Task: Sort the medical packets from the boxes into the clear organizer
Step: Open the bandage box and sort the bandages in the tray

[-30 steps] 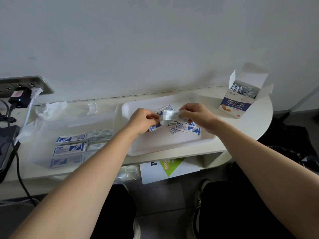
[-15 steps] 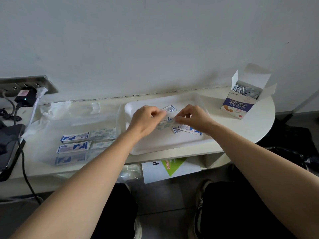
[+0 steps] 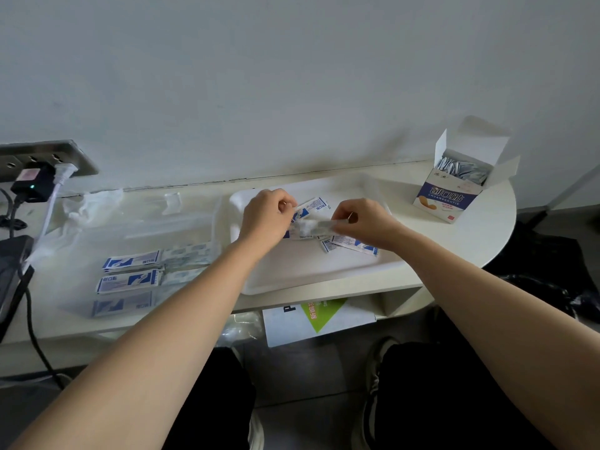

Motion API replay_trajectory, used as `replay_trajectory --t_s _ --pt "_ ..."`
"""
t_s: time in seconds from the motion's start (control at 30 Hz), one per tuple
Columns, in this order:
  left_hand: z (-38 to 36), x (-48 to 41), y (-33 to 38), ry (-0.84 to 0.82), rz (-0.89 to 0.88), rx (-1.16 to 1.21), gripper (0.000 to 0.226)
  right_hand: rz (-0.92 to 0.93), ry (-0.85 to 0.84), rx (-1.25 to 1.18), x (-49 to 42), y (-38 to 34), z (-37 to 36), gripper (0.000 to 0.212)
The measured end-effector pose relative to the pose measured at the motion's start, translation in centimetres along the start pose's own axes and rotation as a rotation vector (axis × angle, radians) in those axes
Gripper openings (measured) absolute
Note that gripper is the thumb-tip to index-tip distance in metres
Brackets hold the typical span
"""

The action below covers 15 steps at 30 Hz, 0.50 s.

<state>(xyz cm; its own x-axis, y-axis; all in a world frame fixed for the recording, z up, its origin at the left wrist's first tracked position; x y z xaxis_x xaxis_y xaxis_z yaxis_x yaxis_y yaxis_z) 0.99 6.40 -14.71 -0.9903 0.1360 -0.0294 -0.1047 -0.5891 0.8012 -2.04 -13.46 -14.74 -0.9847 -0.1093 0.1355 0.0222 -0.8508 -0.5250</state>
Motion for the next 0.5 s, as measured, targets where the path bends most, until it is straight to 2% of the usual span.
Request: replay_trajectory --t_s 0.2,0.37,0.5 --pt "-2.4 -2.1 -1.4 -0.111 -0.035 -0.276 0.037 -0.13 0.138 -0.229 -0.3 1.7 1.1 0.013" --pt "-3.0 -2.6 -1.2 -0.049 -0.059 -0.297 0.018 -0.205 0.138 -0.294 -0.6 2.1 1.0 0.013" --pt "-2.6 -2.5 -1.3 -0.012 -0.085 -0.277 0.011 -0.232 0.172 -0.311 -0.9 2.0 1.0 0.013"
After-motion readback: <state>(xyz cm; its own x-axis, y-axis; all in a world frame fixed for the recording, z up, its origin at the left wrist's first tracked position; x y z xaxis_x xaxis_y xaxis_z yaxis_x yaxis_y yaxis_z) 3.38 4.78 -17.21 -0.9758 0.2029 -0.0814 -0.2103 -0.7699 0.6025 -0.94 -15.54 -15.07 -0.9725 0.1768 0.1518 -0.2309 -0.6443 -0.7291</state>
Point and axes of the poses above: each hand's wrist, its own x-axis away from the middle knuckle, its own z-axis out of the back of the hand, y = z × x, the point moved 1 cm from there along -x, towards the middle knuckle, and after that the axes turned 13 degrees about x, right-handed, at the moved point
